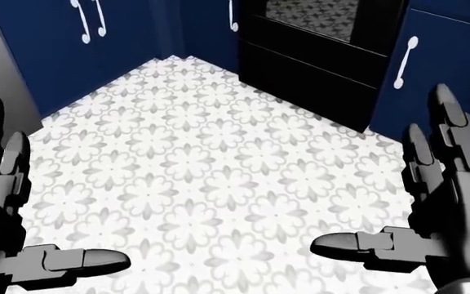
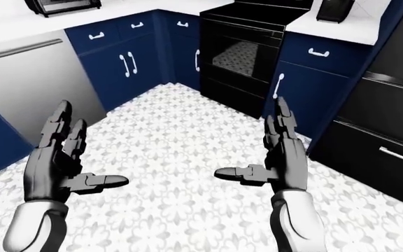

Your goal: Navigate to the stove.

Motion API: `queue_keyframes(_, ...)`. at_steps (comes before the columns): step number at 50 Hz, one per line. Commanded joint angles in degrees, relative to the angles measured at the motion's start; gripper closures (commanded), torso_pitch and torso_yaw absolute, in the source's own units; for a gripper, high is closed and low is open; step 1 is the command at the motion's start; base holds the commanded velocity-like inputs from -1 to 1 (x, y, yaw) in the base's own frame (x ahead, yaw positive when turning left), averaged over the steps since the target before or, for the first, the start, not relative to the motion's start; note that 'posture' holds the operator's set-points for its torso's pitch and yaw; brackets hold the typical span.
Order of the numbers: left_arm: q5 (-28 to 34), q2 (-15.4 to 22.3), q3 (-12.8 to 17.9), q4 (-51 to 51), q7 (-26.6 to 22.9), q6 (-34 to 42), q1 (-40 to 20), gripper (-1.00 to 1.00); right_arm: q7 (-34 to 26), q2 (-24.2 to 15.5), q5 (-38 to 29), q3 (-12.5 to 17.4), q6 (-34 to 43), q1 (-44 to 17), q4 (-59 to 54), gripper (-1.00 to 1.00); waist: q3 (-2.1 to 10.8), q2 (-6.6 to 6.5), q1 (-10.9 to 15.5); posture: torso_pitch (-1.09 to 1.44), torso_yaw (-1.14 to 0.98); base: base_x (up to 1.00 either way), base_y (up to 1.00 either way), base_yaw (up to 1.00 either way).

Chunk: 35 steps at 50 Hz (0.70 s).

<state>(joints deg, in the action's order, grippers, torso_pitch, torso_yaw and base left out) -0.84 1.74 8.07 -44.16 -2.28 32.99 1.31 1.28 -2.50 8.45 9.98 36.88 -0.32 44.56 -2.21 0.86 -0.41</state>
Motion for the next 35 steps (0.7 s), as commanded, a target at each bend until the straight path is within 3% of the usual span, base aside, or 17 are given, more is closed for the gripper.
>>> queue_keyframes(1, 0.11, 0.33, 0.38, -2.42, 0.27, -1.96, -0.84, -1.00, -0.35, -0.05, 0.38, -0.38, -1.79, -0.93, 2.24, -1.00, 0.26, -0.04, 0.07, 0.00, 0.00, 0.22, 0.00, 0.00)
queue_keyframes(4, 0.02, 0.34, 0.52, -2.26, 0.23, -2.06, -0.86, -1.00, -0.31, -0.01, 0.33, -0.40, -1.84, -0.90, 2.22, -1.00, 0.15, -2.62, -0.33, 0.00, 0.00, 0.23, 0.00, 0.00)
queue_keyframes(6, -0.02, 0.35, 0.60, -2.09, 0.21, -2.23, -0.85, -1.00, -0.34, 0.02, 0.17, -0.58, -2.06, -0.72, 2.11, -1.00, 1.58, -6.14, -0.34, 0.00, 0.00, 0.22, 0.00, 0.00)
queue_keyframes(7, -0.06, 0.38, 0.65, -2.26, 0.23, -2.00, -0.92, -1.00, -0.32, 0.02, 0.23, -0.47, -1.92, -0.76, 2.22, -1.00, 1.13, -4.14, 0.47, 0.00, 0.00, 0.23, 0.00, 0.00)
queue_keyframes(9, -0.10, 0.37, 0.67, -2.70, 0.29, -1.56, -0.95, -1.00, -0.32, 0.02, 0.26, -0.44, -1.82, -0.75, 2.40, -1.00, 0.64, -4.79, 0.66, 0.00, 0.00, 0.23, 0.00, 0.00)
queue_keyframes(15, 0.04, 0.39, 0.48, -1.82, 0.26, -2.41, -0.93, -1.00, -0.38, 0.00, 0.08, -0.41, -2.51, -0.87, 1.55, -1.00, 0.61, -1.96, 1.38, 0.00, 0.00, 0.22, 0.00, 0.00)
queue_keyframes(17, -0.06, 0.44, 0.70, -1.63, 0.29, -2.40, -1.18, -1.00, -0.37, -0.06, 0.11, -0.34, -2.46, -1.09, 1.37, -1.00, 0.56, -0.32, 1.61, 0.00, 0.00, 0.23, 0.00, 0.00)
queue_keyframes(19, 0.00, 0.43, 0.54, -1.33, 0.34, -2.63, -1.21, -1.00, -0.29, -0.10, 0.13, -0.33, -2.33, -1.25, 1.40, -1.00, 1.39, 2.63, 1.62, 0.00, 0.00, 0.22, 0.00, 0.00)
queue_keyframes(20, 0.07, 0.45, 0.46, -1.44, 0.38, -2.51, -1.22, -1.00, -0.30, -0.09, 0.13, -0.36, -2.45, -1.25, 1.27, -1.00, 2.07, 2.81, 1.71, 0.00, 0.00, 0.23, 0.00, 0.00)
queue_keyframes(21, 0.04, 0.42, 0.44, -1.64, 0.39, -2.32, -1.19, -1.00, -0.28, -0.10, 0.15, -0.35, -2.38, -1.27, 1.32, -1.00, 0.97, 1.74, 0.83, 0.00, 0.00, 0.23, 0.00, 0.00)
queue_keyframes(22, 0.03, 0.44, 0.46, -1.50, 0.40, -2.39, -1.27, -1.00, -0.24, -0.13, 0.25, -0.31, -2.02, -1.31, 1.67, -1.00, 0.44, 2.45, 1.00, 0.00, 0.00, 0.22, 0.00, 0.00)
queue_keyframes(25, 0.31, 0.36, 0.31, -1.83, 0.82, -2.34, -1.37, -1.00, -0.21, -0.19, 0.30, -0.23, -1.97, -1.44, 1.54, -1.00, 0.84, 1.33, 0.38, 0.00, 0.00, 0.22, 0.00, 0.00)
queue_keyframes(29, 0.35, 0.41, -0.06, -1.89, 0.69, -1.98, -1.38, -1.00, 0.04, -0.30, 0.45, -0.09, -1.29, -1.89, 1.94, -1.00, -0.01, -0.95, 0.01, 0.00, 0.00, 0.23, 0.00, 0.00)
queue_keyframes(31, 0.30, 0.43, 0.02, -1.87, 0.66, -1.87, -1.48, -1.00, 0.06, -0.37, 0.43, -0.17, -1.09, -1.94, 2.01, -1.00, 0.22, -3.00, -0.27, 0.00, 0.00, 0.23, 0.00, 0.00)
queue_keyframes(33, 0.34, 0.42, -0.09, -2.14, 0.67, -1.60, -1.49, -1.00, -0.14, -0.41, 0.17, -0.36, -1.47, -1.84, 1.56, -1.00, 1.81, -6.87, -0.10, 0.00, 0.00, 0.22, 0.00, 0.00)
queue_keyframes(34, 0.31, 0.42, -0.05, -2.35, 0.68, -1.34, -1.54, -1.00, -0.19, -0.54, 0.50, 0.26, -1.19, -2.15, 1.48, -1.00, 0.81, -3.91, 0.60, 0.00, 0.00, 0.23, 0.00, 0.00)
queue_keyframes(35, 0.36, 0.44, -0.07, -2.19, 0.67, -1.43, -1.59, -1.00, -0.05, -0.59, 0.77, 0.59, -0.69, -2.39, 1.82, -1.00, 0.57, -5.10, 0.31, 0.00, 0.00, 0.23, 0.00, 0.00)
